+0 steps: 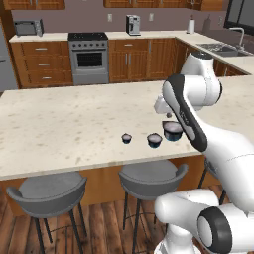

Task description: Stack the yogurt containers by placing the smaller containers on top of the larger containers.

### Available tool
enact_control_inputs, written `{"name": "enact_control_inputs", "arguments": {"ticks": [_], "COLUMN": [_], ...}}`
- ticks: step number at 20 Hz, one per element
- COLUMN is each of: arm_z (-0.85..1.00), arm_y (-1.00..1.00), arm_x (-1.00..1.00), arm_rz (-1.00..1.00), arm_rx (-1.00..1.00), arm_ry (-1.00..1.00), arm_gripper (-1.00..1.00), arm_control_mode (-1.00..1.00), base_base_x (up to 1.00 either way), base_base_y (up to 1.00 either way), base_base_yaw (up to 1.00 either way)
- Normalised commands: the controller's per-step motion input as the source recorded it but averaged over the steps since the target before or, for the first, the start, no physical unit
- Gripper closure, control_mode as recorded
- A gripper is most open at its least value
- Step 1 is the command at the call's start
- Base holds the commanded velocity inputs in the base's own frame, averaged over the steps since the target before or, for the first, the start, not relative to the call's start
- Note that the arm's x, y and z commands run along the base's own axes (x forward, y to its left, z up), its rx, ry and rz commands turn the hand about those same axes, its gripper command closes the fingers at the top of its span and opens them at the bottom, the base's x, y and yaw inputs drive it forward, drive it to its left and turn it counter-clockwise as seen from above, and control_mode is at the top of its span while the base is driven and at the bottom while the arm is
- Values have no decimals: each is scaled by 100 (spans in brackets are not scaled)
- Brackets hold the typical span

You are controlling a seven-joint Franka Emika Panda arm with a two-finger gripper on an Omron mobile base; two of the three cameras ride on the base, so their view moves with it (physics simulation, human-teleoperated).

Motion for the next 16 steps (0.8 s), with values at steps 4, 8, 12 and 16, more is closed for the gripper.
{"name": "enact_control_inputs", "arguments": {"ticks": [4, 8, 12, 16], "arm_z": [-1, -7, -7, -4], "arm_y": [0, 0, 0, 0], "arm_x": [-8, -20, -31, -27], "arm_rz": [0, 0, -1, -4], "arm_rx": [0, 1, 8, 13], "arm_ry": [0, 0, 0, 0], "arm_gripper": [-100, -100, -100, -100], "arm_control_mode": [-100, -100, -100, -100], "base_base_x": [0, 0, 0, 0], "base_base_y": [0, 0, 0, 0], "base_base_yaw": [0, 0, 0, 0]}}
